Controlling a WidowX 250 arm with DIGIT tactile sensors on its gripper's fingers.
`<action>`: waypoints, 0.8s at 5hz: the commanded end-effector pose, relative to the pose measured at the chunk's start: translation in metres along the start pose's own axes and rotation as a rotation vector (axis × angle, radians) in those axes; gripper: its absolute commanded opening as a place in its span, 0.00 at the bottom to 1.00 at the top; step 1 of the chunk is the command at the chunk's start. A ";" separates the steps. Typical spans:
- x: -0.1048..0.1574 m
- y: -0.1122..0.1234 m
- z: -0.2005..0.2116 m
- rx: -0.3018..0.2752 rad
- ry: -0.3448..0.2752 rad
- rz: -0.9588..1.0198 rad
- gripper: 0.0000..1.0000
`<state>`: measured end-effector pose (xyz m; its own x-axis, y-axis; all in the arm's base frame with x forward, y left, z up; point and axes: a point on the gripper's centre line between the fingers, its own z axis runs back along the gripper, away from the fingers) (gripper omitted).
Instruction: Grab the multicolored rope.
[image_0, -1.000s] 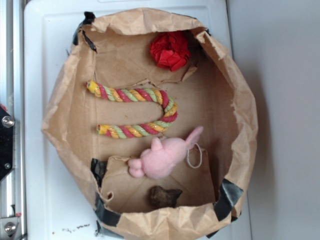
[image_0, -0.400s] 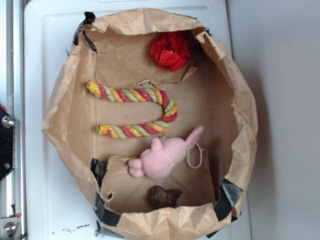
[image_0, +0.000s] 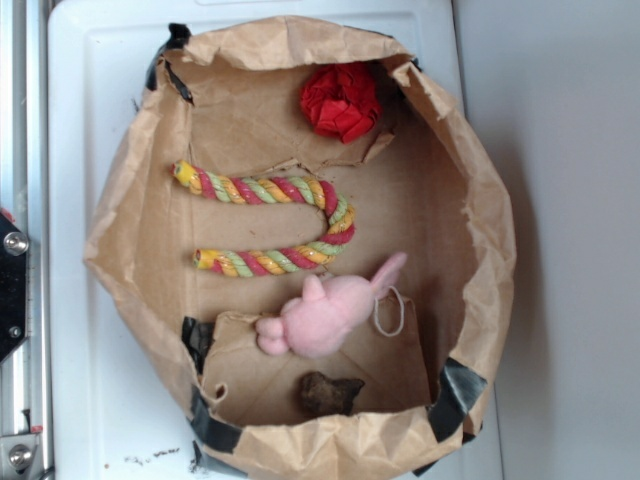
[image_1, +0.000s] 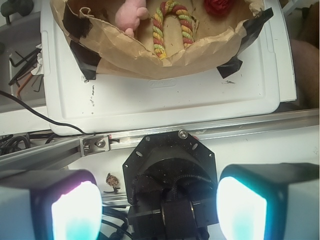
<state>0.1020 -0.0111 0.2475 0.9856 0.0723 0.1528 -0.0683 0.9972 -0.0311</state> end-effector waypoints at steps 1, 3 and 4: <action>0.004 -0.002 0.008 -0.003 -0.025 -0.006 1.00; 0.059 -0.001 -0.004 0.011 -0.053 0.042 1.00; 0.076 0.000 -0.011 0.027 -0.063 0.059 1.00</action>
<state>0.1747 -0.0086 0.2356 0.9796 0.1099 0.1683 -0.1093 0.9939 -0.0126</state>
